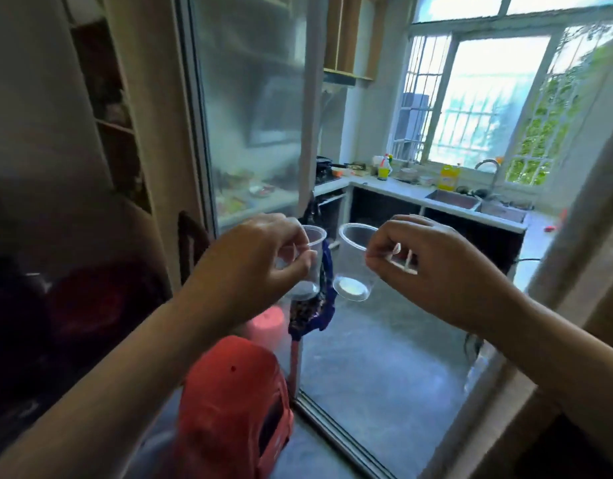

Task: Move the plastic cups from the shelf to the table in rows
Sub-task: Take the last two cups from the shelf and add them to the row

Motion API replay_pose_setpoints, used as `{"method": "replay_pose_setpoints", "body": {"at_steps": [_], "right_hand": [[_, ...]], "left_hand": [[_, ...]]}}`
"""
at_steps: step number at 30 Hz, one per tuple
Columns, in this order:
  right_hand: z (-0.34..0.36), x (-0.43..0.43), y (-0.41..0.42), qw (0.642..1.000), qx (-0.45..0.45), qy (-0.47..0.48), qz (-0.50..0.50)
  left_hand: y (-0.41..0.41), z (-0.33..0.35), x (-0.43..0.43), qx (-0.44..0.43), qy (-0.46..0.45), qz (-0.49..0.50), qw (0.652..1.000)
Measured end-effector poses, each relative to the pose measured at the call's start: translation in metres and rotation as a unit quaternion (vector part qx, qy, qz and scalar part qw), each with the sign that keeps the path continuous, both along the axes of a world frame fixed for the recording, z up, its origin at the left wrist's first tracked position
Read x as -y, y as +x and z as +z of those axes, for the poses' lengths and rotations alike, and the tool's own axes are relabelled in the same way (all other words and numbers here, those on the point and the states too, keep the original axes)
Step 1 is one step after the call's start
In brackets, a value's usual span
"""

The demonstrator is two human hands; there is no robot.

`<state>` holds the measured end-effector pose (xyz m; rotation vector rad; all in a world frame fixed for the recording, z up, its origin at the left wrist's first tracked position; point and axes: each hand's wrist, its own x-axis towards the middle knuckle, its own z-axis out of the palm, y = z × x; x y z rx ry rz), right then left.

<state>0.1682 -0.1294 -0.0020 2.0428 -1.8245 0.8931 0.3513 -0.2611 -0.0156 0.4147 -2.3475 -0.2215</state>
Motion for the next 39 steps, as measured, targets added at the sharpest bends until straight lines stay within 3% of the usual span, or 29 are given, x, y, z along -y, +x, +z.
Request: {"method": "replay_pose_setpoints", "body": {"at_steps": [8,19,30,39], "right_hand": [[-0.038,0.145,0.133,0.991,0.017,0.019,0.128],[-0.069,0.299,0.289,0.952,0.000,0.074,0.298],[-0.137,0.491,0.375,0.909,0.026,0.141,0.391],[-0.161,0.658,0.450,0.892,-0.012,0.186,0.411]], "left_hand": [[0.168,-0.032,0.083,0.012,0.029,0.146,0.989],[0.332,-0.069,0.159,0.011,0.073,0.340,0.937],[0.422,-0.130,0.315,0.040,0.117,0.410,0.904],[0.490,-0.157,0.466,0.026,0.164,0.446,0.879]]}}
